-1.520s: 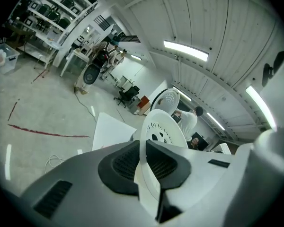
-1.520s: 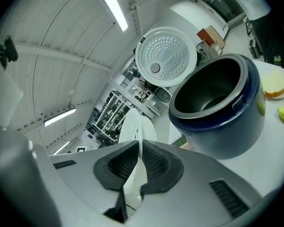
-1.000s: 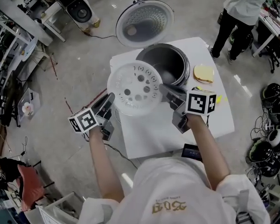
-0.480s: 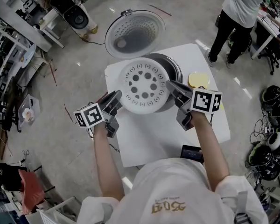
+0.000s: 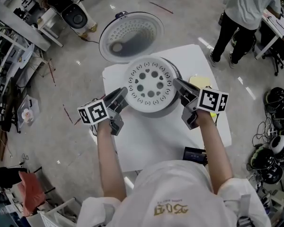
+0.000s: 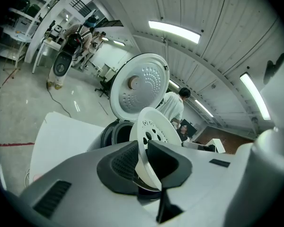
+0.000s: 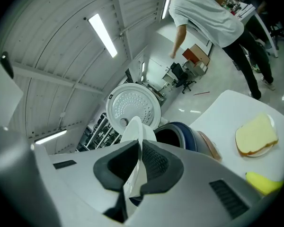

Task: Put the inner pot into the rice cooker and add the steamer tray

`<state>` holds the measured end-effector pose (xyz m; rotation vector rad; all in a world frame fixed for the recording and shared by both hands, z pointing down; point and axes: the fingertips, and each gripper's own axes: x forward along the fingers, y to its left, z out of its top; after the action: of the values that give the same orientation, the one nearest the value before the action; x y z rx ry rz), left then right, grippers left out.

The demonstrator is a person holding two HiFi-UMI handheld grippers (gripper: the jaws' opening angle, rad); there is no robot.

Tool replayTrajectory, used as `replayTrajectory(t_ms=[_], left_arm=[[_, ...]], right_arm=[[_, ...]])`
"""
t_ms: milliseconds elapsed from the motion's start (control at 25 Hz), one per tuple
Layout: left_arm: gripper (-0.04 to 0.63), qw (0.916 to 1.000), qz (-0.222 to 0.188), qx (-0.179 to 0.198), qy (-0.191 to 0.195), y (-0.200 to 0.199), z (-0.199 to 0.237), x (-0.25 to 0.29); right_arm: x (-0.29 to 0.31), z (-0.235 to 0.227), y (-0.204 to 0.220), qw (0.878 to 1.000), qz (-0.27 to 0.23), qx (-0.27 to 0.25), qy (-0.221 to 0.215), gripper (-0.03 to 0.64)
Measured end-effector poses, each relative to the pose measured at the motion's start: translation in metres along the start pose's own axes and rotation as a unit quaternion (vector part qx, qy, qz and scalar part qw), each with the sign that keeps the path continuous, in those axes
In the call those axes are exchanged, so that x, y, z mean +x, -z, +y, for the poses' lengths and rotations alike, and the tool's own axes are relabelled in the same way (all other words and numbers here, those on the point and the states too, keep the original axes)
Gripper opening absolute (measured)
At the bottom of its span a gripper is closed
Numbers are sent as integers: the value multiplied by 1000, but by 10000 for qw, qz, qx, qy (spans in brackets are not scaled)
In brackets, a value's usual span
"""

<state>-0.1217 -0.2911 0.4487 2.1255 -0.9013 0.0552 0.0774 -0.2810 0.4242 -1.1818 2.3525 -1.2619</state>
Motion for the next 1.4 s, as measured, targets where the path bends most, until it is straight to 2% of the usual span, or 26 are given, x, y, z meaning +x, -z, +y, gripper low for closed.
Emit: replayTrajectory(t_ms=[320,640,960,1400], left_arm=[[77,9996,173,56,-205,0,13,26],[80,9980,251,233,-525,15,36,18],[87,9968,276,322,-676,6,28,30],[123,9835,571,1186,-1245,15,30,33]], right_arm=[[14,-27,-9,9998,104,-11,162,34],[25,-38,14,9988,285,-172,353,35],[31,-50,1,9962,465,-467,572,44],[35,-63,12,9818,754,-1374,1071,75]])
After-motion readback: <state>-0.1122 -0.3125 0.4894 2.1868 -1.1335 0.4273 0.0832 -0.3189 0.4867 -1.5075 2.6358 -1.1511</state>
